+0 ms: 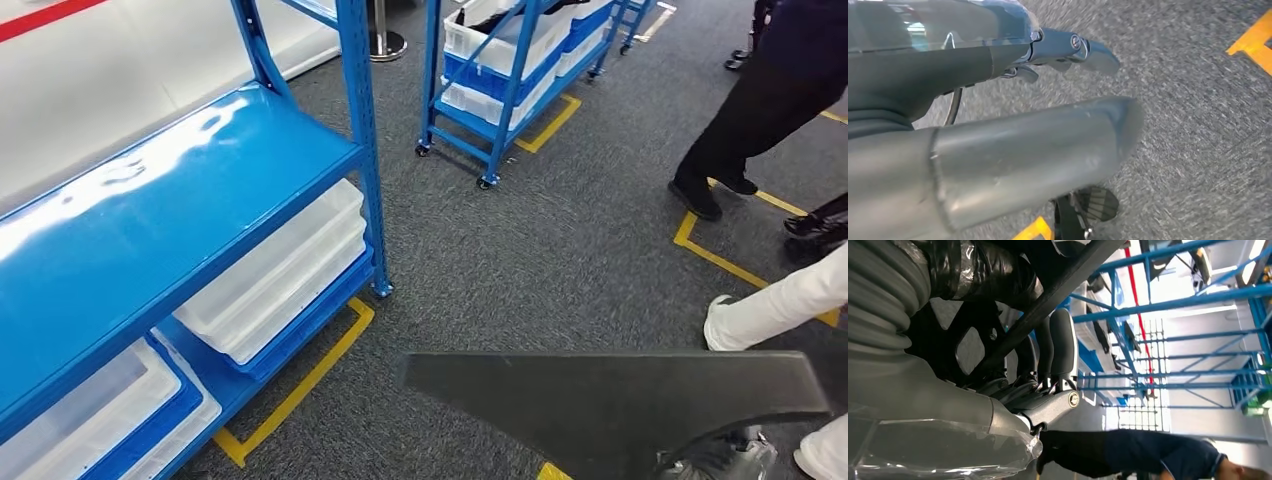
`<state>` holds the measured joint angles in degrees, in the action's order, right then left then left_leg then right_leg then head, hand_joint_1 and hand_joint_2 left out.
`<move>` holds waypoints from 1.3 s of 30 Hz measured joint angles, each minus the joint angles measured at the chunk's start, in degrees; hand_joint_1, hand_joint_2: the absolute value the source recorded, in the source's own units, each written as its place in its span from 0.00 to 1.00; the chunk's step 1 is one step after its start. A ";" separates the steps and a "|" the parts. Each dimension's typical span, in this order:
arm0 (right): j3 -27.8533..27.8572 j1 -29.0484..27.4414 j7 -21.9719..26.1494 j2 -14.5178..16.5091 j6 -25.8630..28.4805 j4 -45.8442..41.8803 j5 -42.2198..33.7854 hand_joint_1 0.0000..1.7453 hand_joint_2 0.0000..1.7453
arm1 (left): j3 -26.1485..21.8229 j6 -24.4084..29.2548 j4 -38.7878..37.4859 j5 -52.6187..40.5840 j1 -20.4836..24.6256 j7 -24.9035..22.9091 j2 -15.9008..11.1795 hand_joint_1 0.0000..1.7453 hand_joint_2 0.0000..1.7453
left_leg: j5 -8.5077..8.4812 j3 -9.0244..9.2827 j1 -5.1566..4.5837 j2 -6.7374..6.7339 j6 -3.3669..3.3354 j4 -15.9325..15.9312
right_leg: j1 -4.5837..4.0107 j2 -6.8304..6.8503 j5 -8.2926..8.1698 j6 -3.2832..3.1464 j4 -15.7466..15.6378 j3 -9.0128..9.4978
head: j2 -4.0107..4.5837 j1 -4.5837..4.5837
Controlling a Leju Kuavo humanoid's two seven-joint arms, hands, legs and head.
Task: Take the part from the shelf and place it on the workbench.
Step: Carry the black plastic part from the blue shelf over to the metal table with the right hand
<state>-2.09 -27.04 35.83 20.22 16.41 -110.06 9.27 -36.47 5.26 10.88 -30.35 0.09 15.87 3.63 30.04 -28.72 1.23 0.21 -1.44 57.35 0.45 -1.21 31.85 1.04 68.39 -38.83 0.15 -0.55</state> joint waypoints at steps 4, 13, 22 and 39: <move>-0.41 0.10 -0.11 -0.01 -0.08 0.44 -0.01 0.74 1.00 | -0.58 -0.28 0.00 -0.66 0.06 -0.20 -0.20 0.00 0.00 | 0.34 0.14 -0.45 -3.57 -0.23 0.07 | 0.27 1.18 1.08 0.09 5.63 -2.23 | 0.00 0.02; -1.15 -0.95 -0.11 0.02 -0.92 0.00 -0.18 0.74 1.00 | -0.71 -0.52 0.02 -2.01 0.91 -0.19 -0.19 0.00 0.00 | 2.92 0.81 -0.84 -5.47 1.47 1.57 | -0.71 3.02 -4.32 -2.80 -9.70 5.45 | 0.00 0.05; -1.34 -1.15 -0.11 0.04 -1.00 -0.17 -0.23 0.74 1.00 | -0.78 -0.50 0.01 -2.09 0.46 -0.22 -0.28 0.00 0.00 | 1.70 -2.38 0.37 3.05 2.63 5.48 | 0.10 -4.29 -3.99 -2.34 -8.40 5.32 | 0.00 0.08; -1.15 -1.71 0.03 0.03 -3.38 -0.54 -0.44 0.74 1.00 | -0.85 -0.49 0.00 -2.73 0.77 -0.83 0.15 0.00 0.00 | 1.18 -0.62 -1.00 -6.03 0.04 1.61 | -2.21 5.68 -3.68 -2.79 -7.87 4.76 | 0.00 -0.18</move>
<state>-3.24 -28.74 35.86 20.25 13.03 -110.60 8.83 -37.32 4.78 10.88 -33.08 0.86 15.04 3.78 31.21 -29.34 0.23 -5.82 -1.39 58.96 -1.76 4.47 28.17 -1.75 60.52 -34.07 0.15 -0.72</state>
